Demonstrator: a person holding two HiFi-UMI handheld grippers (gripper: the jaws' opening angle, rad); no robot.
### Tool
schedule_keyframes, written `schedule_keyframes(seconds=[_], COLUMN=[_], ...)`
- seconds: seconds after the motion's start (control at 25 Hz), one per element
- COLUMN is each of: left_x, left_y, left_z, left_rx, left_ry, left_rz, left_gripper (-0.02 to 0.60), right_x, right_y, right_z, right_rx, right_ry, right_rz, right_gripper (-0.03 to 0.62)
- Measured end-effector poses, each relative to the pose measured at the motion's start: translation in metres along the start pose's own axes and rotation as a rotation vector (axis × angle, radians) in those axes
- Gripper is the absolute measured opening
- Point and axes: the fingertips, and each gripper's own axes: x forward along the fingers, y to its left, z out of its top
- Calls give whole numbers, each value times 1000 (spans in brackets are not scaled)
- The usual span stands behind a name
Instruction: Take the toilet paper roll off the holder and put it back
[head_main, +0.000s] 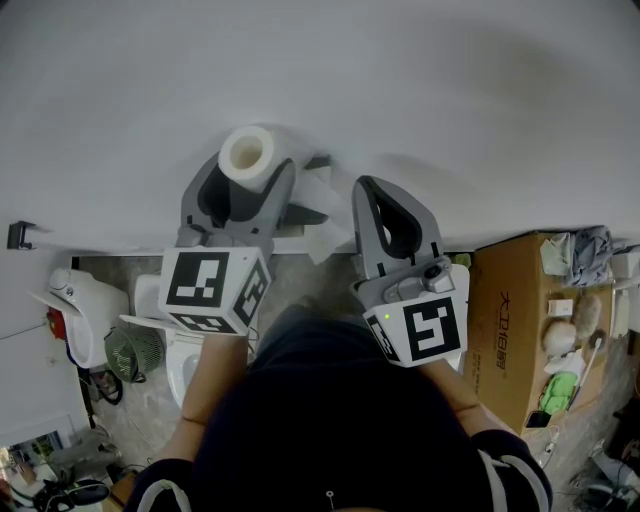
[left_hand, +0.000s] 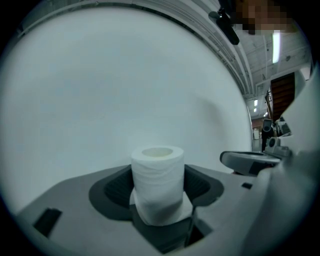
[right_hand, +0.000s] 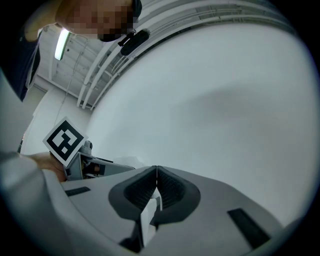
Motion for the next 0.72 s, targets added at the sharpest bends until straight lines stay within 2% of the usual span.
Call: schedule_keyframes(seconds=[0.72], left_x=[-18], left_y=[1], left_z=[16], left_rx=[-12], left_ry=[-62], left_rz=[-15], left_gripper=[293], right_x=[3], right_y=[4], right_z=[-2], right_rx=[-1], right_ry=[-1], right_rz=[6], right_gripper=[16])
